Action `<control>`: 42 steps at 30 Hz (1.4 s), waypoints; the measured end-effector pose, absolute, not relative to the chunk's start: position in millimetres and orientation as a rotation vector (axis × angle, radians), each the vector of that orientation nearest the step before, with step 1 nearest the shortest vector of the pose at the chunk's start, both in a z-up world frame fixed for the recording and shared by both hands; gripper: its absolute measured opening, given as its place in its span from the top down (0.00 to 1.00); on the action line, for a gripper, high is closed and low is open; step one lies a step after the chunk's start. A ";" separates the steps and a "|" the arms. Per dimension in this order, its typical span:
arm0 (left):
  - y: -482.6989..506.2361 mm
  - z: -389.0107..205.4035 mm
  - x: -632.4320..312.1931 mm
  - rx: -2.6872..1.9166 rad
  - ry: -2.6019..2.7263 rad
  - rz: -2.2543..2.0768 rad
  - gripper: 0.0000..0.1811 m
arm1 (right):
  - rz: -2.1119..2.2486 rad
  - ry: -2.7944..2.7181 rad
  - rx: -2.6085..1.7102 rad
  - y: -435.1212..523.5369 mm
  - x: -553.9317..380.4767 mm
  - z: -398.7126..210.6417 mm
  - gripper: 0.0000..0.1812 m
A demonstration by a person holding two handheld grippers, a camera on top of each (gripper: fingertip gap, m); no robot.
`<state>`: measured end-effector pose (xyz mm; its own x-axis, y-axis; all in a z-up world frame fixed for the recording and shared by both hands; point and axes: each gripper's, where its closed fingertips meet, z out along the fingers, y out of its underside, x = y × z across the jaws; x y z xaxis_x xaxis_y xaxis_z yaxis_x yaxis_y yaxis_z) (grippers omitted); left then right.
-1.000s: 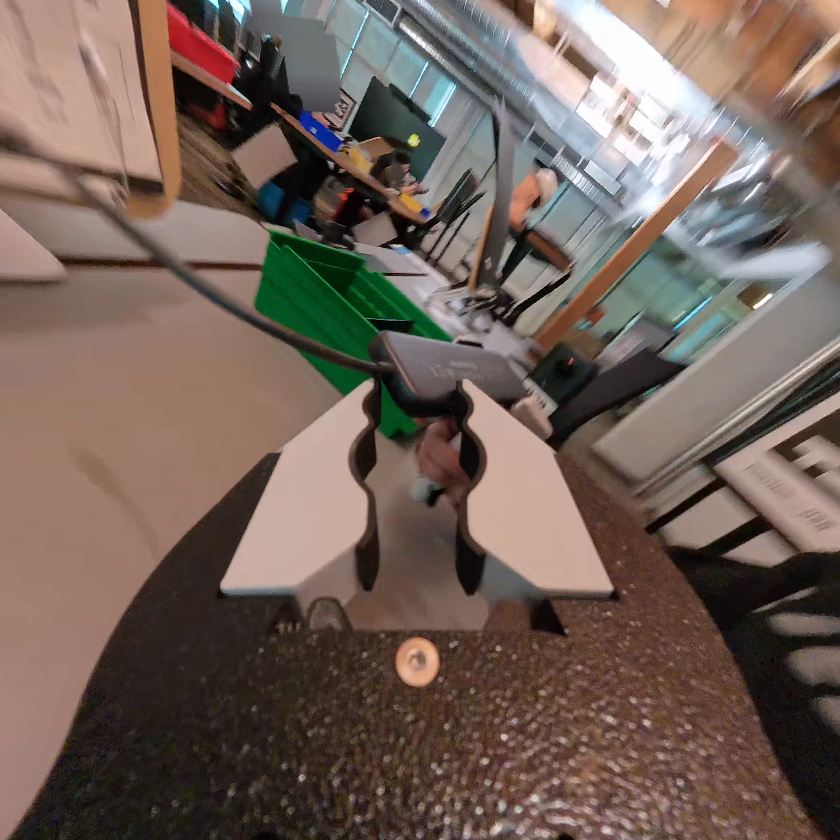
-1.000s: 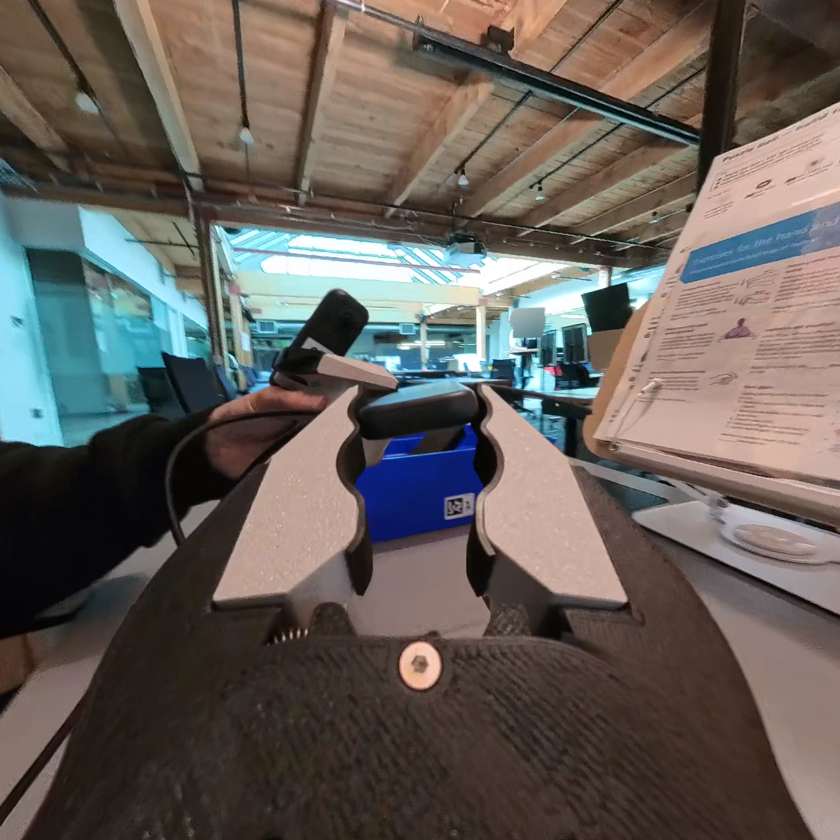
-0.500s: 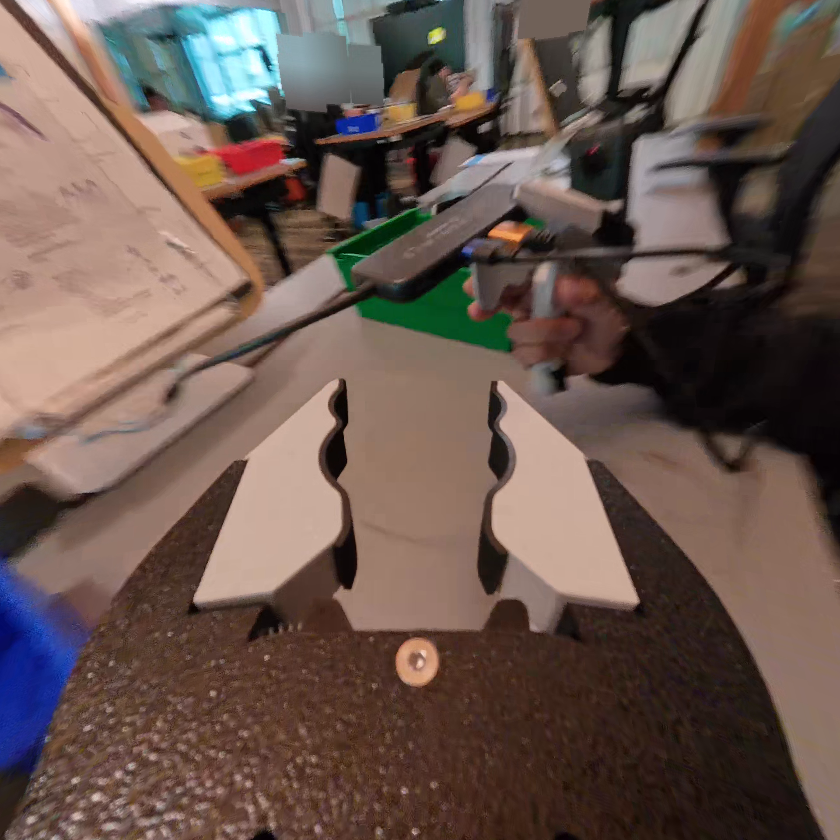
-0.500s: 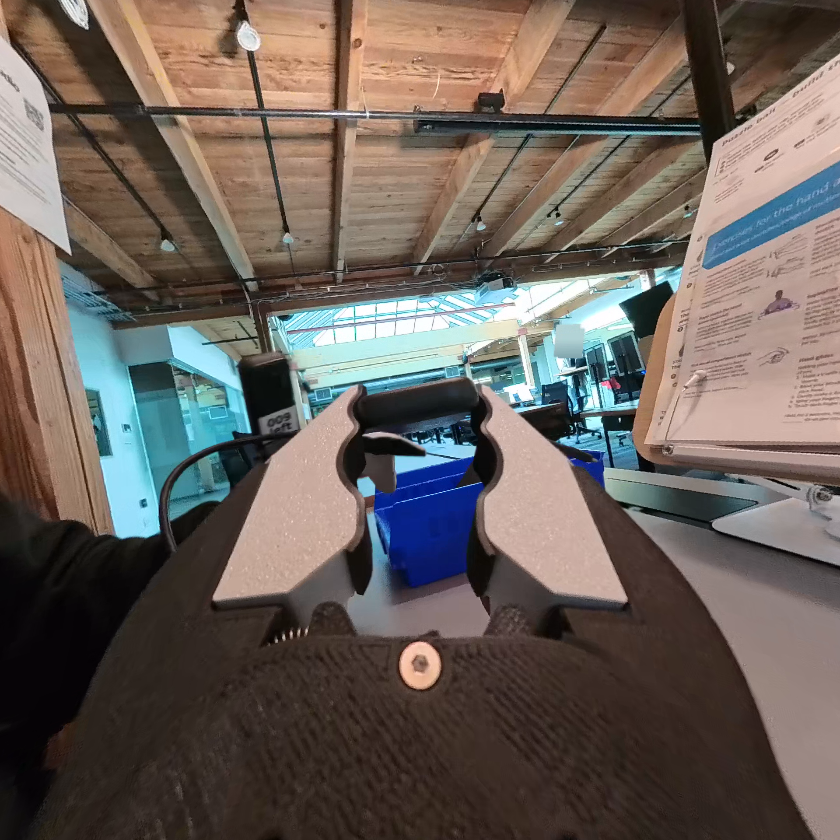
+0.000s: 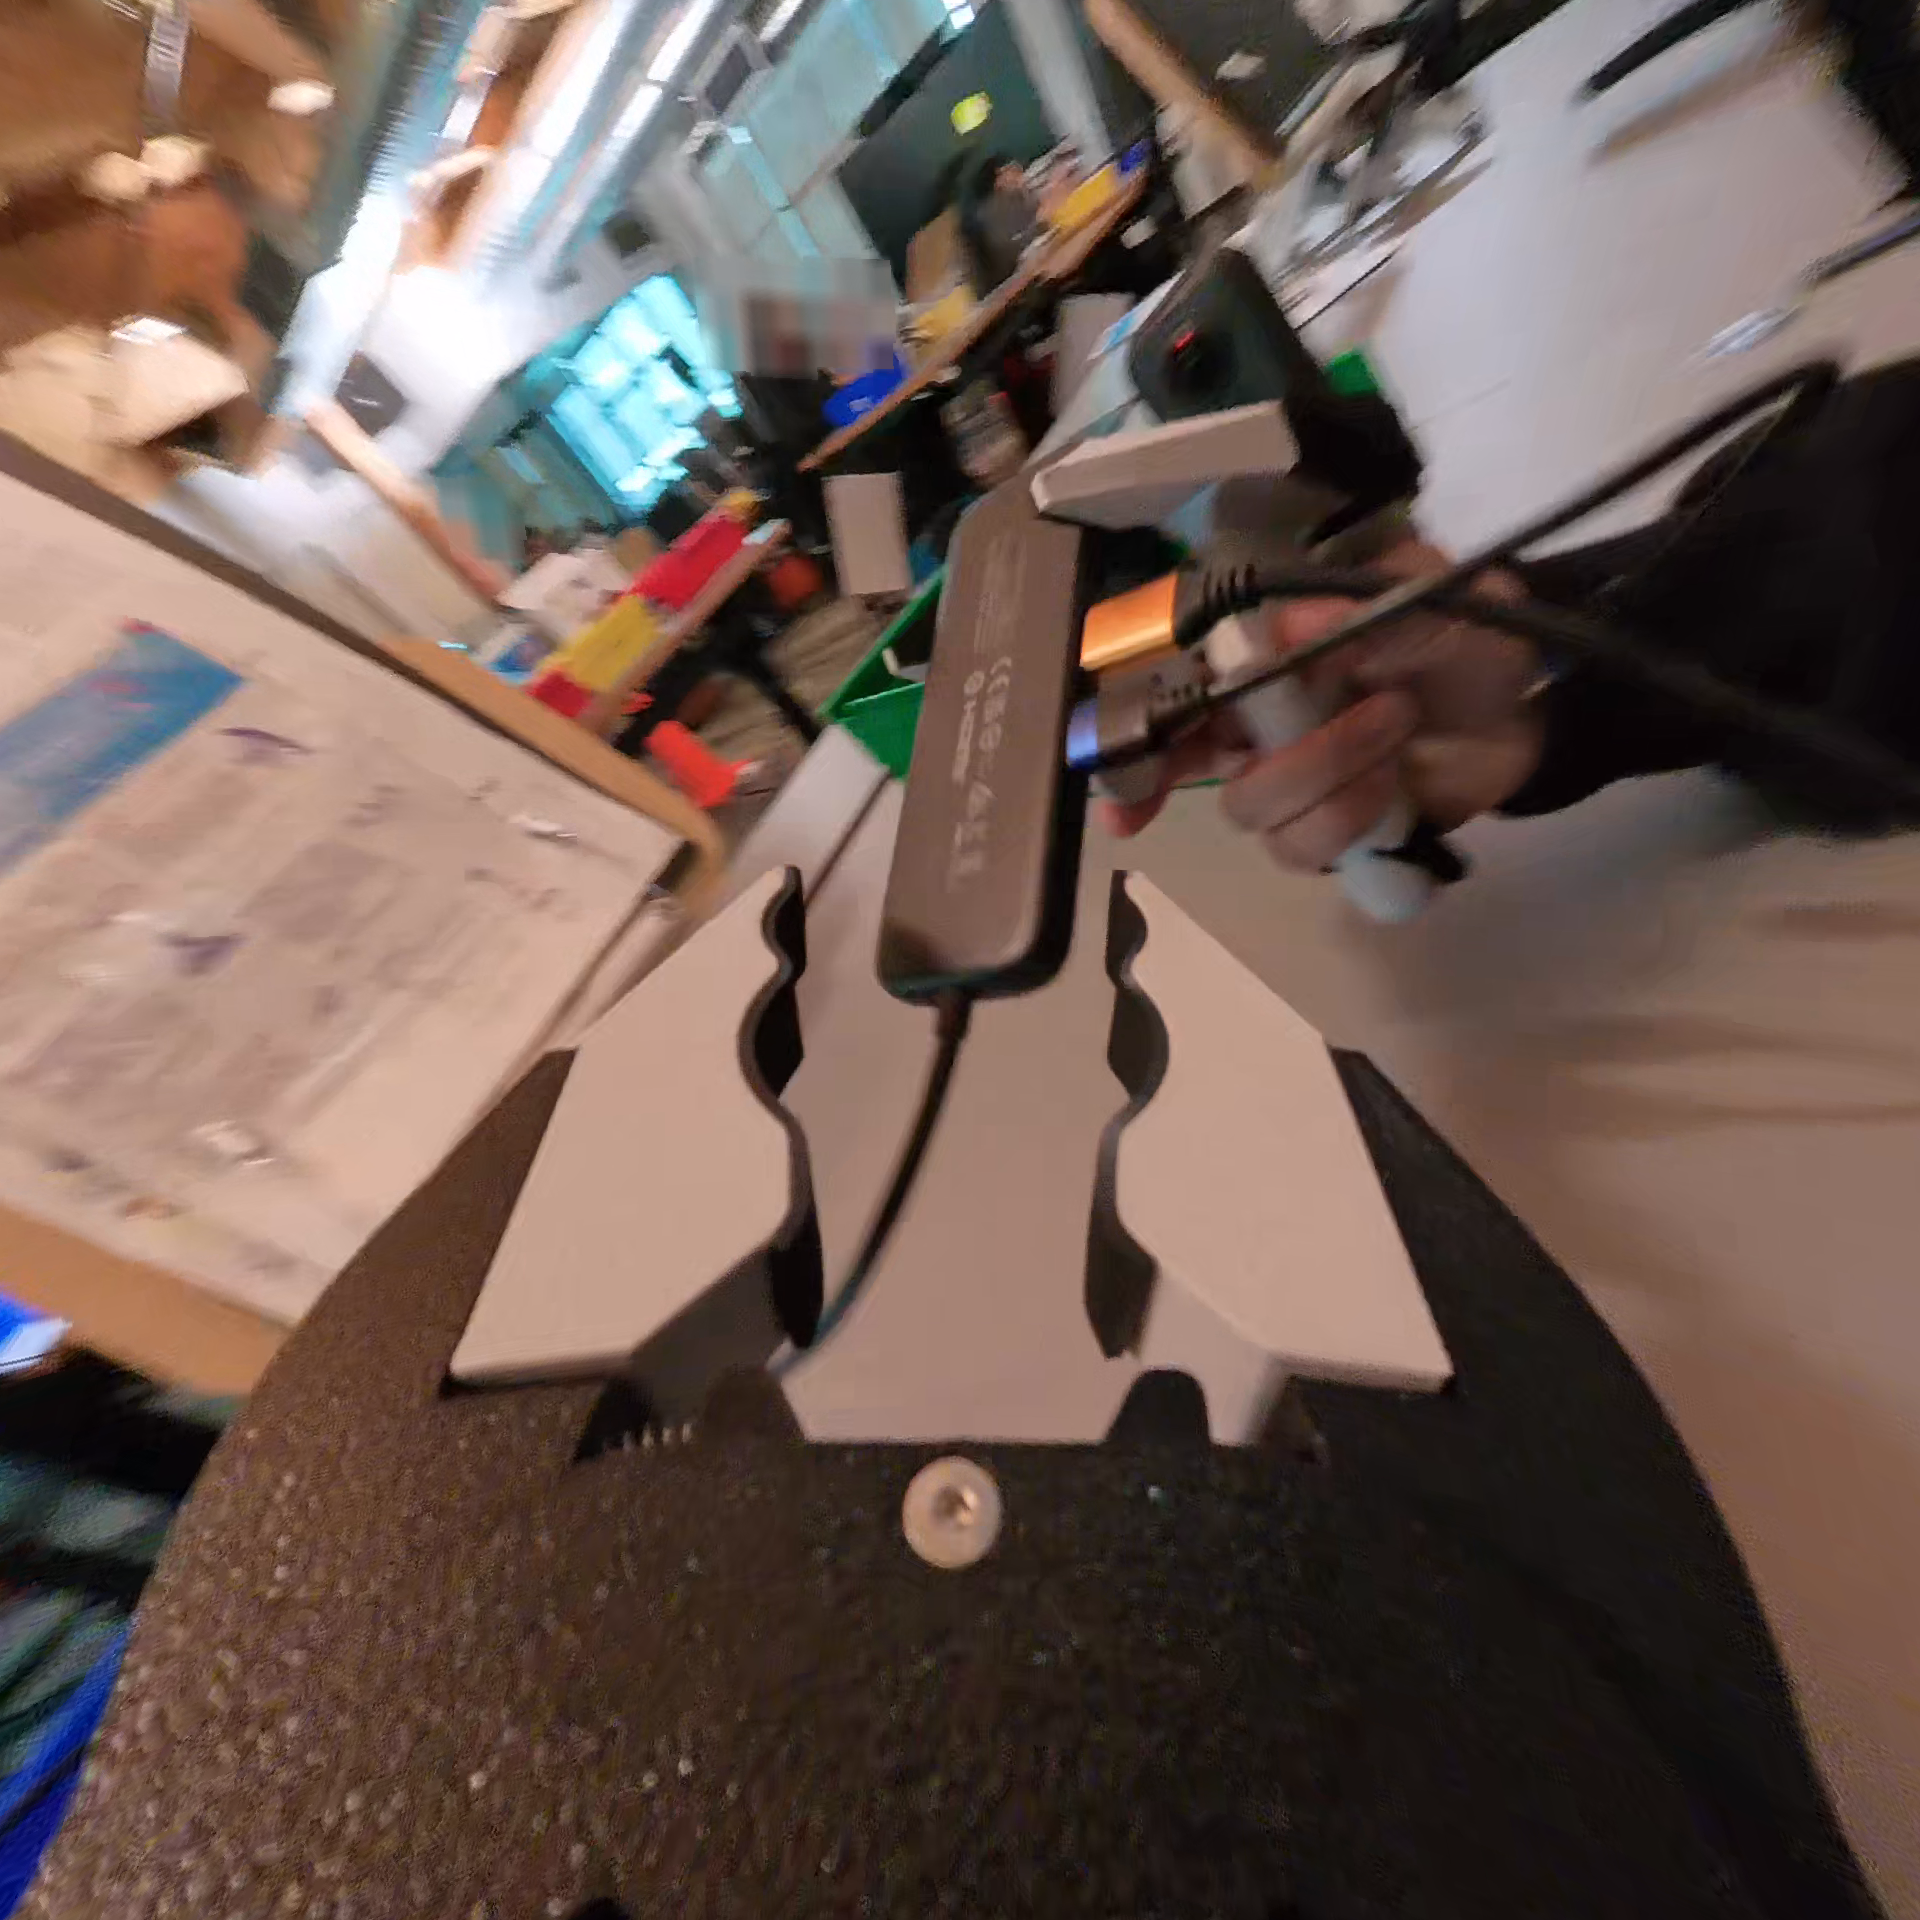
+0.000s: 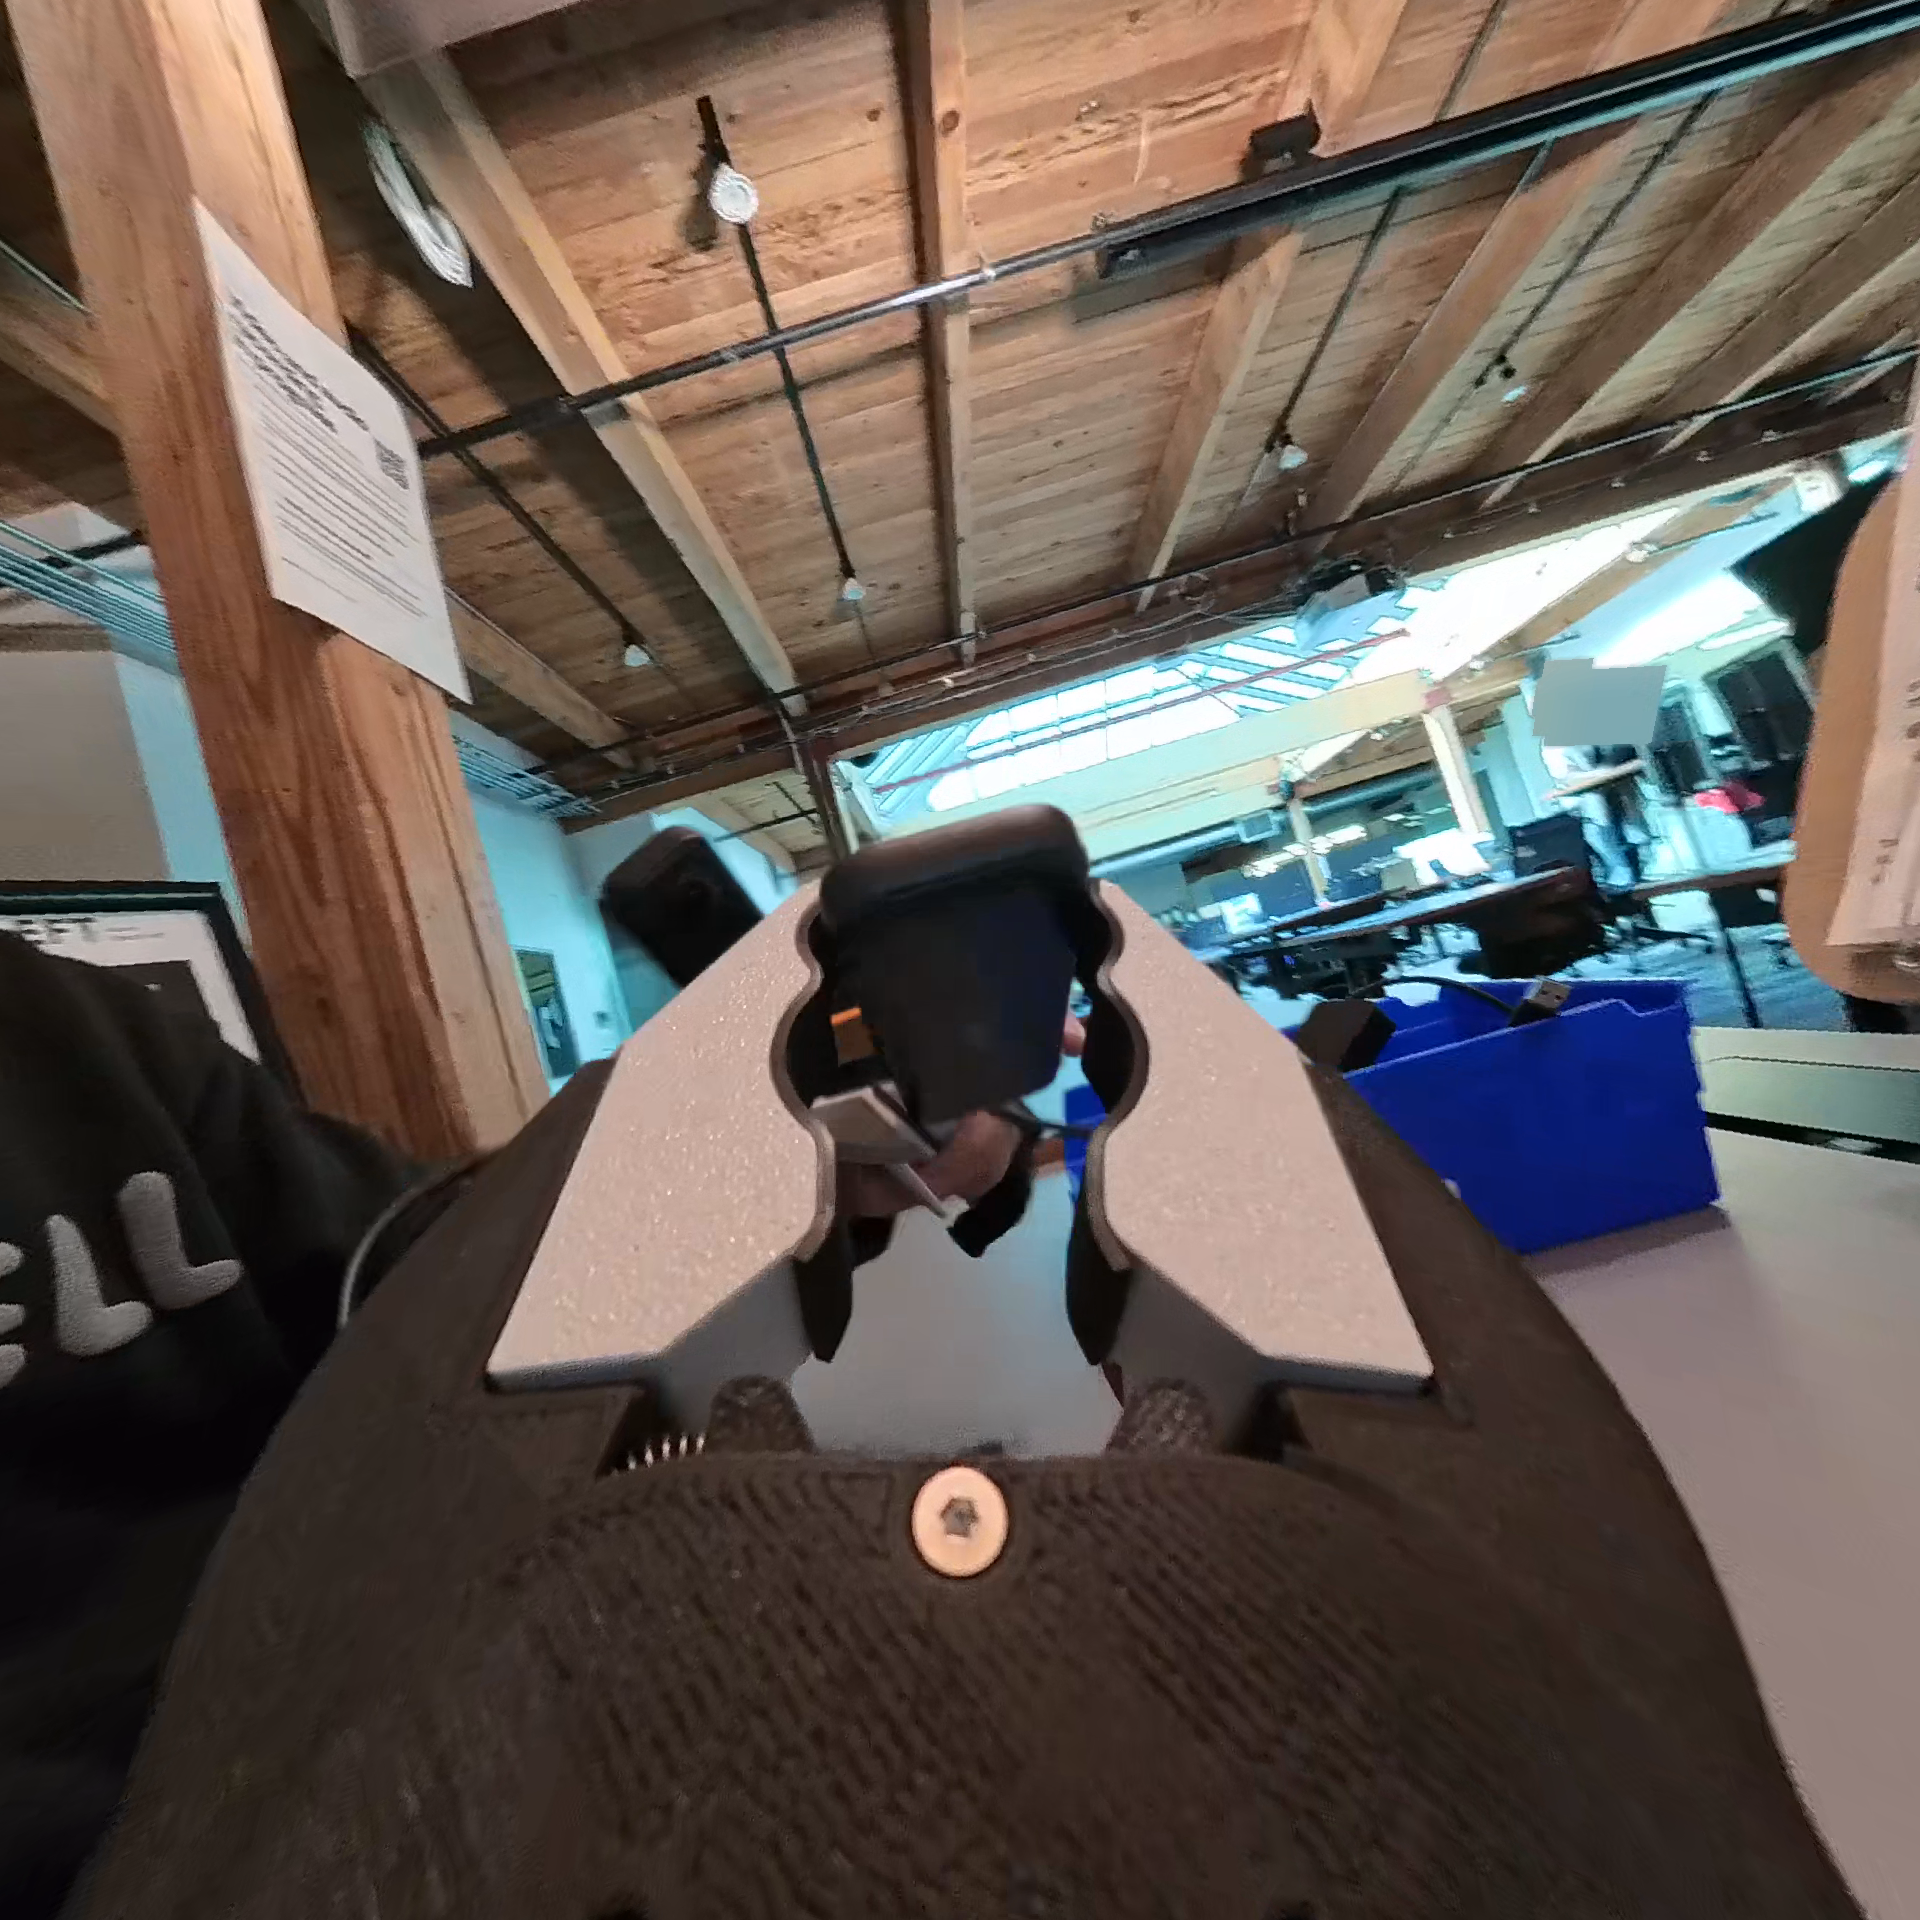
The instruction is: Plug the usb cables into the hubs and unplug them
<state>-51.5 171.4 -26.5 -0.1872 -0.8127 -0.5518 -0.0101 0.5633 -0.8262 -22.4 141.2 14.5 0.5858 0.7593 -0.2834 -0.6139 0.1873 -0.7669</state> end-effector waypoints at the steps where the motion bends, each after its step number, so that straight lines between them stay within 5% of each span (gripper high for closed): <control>1: 167.2 -25.7 -51.7 -0.740 1.637 -0.908 0.68 | 0.997 -0.186 -0.970 138.4 -23.7 16.5 0.75; 15: 156.0 -42.6 -47.2 -0.878 1.699 -1.116 0.77 | 1.004 -0.086 -1.042 149.7 -8.9 4.2 0.78; 20: 196.3 -26.3 -51.2 -0.753 1.596 -0.447 0.77 | 1.204 0.098 -1.201 171.1 0.4 -22.5 0.54; 23: 194.9 -27.7 -53.9 -0.618 1.649 -0.194 0.78 | 1.318 0.074 -1.193 168.6 -12.1 -22.2 0.60; 28: 174.7 -38.1 -52.5 -0.528 1.704 -0.230 0.78 | 1.277 -0.056 -1.189 160.7 -22.4 -22.1 0.94; 42: 168.8 -31.1 -61.9 -0.635 1.528 -0.740 0.75 | 1.710 0.151 -1.141 165.3 -25.9 -27.9 0.94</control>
